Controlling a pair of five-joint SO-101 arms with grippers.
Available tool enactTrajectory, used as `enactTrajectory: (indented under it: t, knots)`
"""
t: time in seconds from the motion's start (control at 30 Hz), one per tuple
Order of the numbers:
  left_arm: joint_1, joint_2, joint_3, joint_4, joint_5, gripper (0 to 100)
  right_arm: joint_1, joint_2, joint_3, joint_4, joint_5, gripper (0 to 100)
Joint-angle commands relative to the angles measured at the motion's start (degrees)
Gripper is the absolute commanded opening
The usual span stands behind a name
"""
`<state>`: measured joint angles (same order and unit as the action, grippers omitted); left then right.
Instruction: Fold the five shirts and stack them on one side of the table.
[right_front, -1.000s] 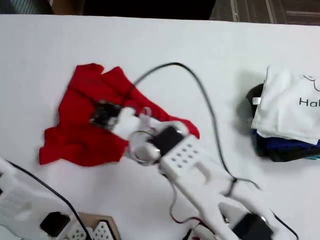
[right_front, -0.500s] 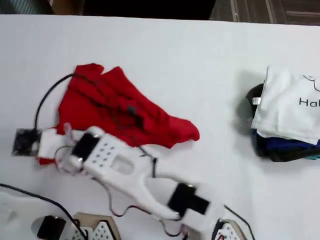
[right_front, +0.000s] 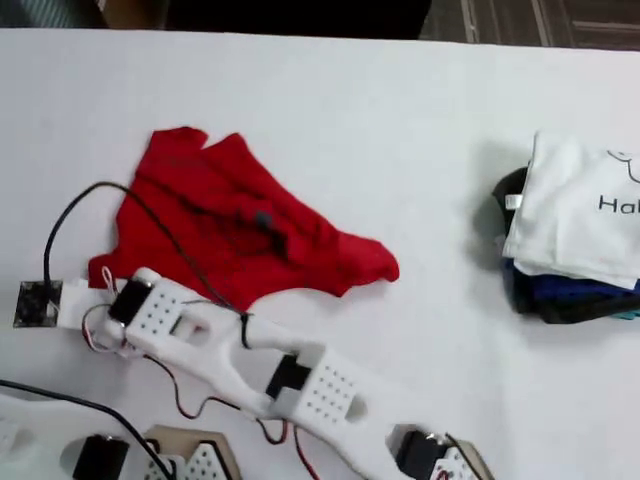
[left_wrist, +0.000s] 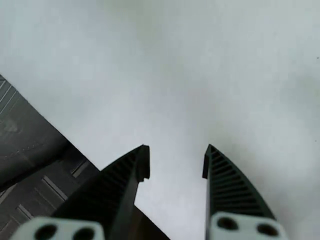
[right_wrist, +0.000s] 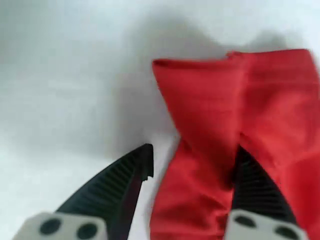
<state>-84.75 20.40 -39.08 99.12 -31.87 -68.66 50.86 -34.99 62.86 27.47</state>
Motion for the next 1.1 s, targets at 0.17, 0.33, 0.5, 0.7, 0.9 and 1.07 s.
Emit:
enactTrajectory:
  t: [0.17,0.33,0.5,0.7,0.9,1.07]
  knots:
    - [-0.1,-0.4,-0.4,-1.0,-0.4,20,8.7,4.5,-15.9,6.1,-0.8,3.5]
    - [0.1,-0.4,-0.4,-3.7,-0.3,20,17.4,4.5,-20.4,13.4,-0.8,2.1]
    - [3.2,-0.4,-0.3,-3.8,0.0,20,26.8,4.5,-23.9,19.1,-0.4,2.1]
    - [9.1,-0.4,-0.3,-3.7,0.2,20,34.4,4.8,-29.3,24.2,-0.4,2.1]
    - [14.4,-0.4,-0.3,-3.7,0.2,20,32.6,4.6,-30.2,25.9,1.1,9.8]
    - [16.6,-0.4,-0.3,-3.8,0.2,20,30.2,2.3,-33.1,27.1,1.4,24.1]
